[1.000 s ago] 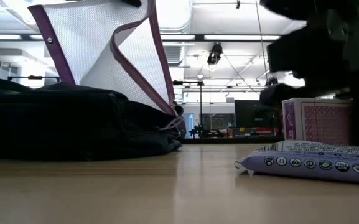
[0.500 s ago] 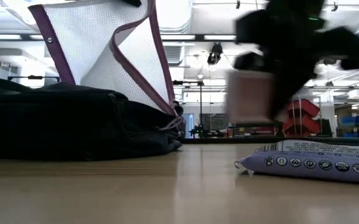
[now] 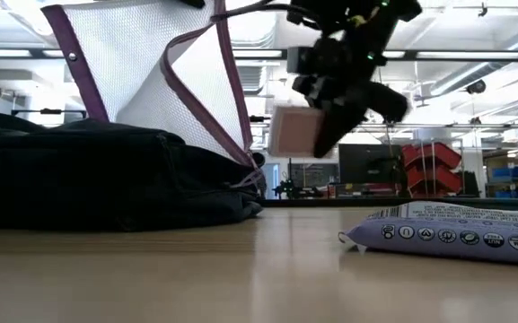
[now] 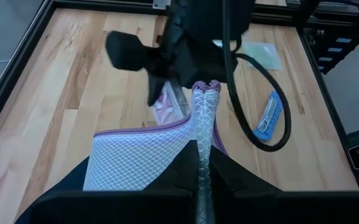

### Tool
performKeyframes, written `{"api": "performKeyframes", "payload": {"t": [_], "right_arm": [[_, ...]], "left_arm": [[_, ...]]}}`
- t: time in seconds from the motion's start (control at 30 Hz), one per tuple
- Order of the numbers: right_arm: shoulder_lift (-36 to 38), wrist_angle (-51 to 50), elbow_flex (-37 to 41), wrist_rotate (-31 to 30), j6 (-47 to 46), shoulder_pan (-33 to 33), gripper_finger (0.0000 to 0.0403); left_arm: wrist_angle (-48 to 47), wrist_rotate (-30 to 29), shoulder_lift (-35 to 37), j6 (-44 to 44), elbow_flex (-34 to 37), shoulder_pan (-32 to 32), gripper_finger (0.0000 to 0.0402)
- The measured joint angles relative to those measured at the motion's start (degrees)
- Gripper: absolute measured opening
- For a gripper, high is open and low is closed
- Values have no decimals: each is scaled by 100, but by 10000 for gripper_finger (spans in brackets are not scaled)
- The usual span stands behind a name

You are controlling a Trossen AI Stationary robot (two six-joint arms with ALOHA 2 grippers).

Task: Unpack backpack
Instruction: Put the game card into the transparent zip bag, then put the snack bar into the transparent zip bag

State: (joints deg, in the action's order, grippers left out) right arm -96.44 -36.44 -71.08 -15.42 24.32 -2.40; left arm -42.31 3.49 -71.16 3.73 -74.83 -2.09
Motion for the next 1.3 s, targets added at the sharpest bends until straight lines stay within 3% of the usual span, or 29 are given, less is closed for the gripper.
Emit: {"api": "performKeyframes", "payload": {"t": [0.2, 0.43, 0.57, 0.73, 0.83, 1.07, 1.3], "right_arm": [[66, 274, -844, 113, -624, 301, 46], [-428, 1739, -873, 724, -1358, 493, 46], [-941, 2735, -879, 1548, -1734, 429, 46], [-1560, 4109, -1055, 1437, -2115, 369, 58], [-1709, 4427, -1203, 1380, -2372, 394, 100], [-1655, 3803, -1290, 1396, -2221, 413, 215], [-1403, 2418, -1299, 1394, -2195, 403, 294]], "left_arm": [[-1, -4, 0, -39, 0, 0, 0], [55, -17, 0, -168, 0, -7, 0], [64, -93, 2, -204, 0, -4, 0], [142, -171, 11, -212, 0, -11, 0], [162, -210, 11, -166, -2, -22, 0], [128, -146, 2, -155, -2, -16, 0], [138, -140, -4, -168, 0, -15, 0]]}}
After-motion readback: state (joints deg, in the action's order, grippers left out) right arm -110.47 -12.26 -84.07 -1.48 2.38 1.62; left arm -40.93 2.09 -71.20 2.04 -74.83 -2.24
